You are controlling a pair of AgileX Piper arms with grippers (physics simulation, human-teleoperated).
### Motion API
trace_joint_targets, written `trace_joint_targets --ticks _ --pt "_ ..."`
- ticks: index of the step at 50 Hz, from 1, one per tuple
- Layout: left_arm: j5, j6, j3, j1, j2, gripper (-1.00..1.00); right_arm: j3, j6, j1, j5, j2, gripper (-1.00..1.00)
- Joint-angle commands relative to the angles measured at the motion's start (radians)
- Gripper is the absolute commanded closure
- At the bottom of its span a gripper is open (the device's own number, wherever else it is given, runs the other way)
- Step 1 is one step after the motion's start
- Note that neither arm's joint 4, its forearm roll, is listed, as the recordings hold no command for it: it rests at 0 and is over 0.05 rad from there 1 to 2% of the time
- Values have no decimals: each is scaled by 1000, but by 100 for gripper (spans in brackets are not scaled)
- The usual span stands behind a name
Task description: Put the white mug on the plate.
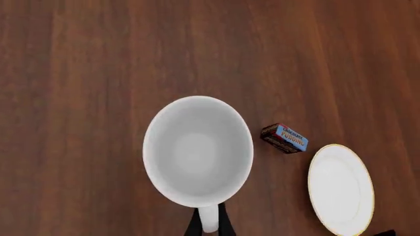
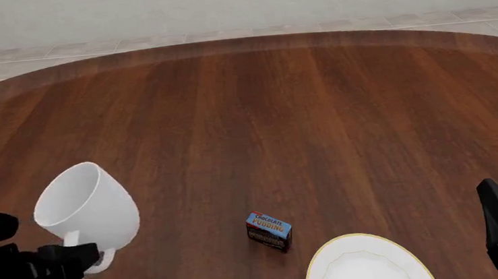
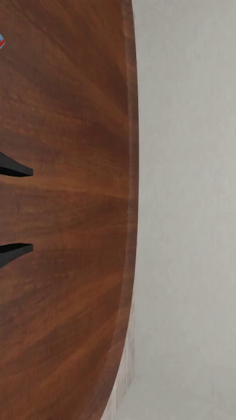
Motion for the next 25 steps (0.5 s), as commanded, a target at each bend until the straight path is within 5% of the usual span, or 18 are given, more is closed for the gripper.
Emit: trace_joint_targets --ticks 1,25 --pt "-22 -20 -24 -114 34 100 1 0 0 -1 3 -100" --pt "-136 -89 -38 -270 176 100 1 0 -1 -1 3 -100"
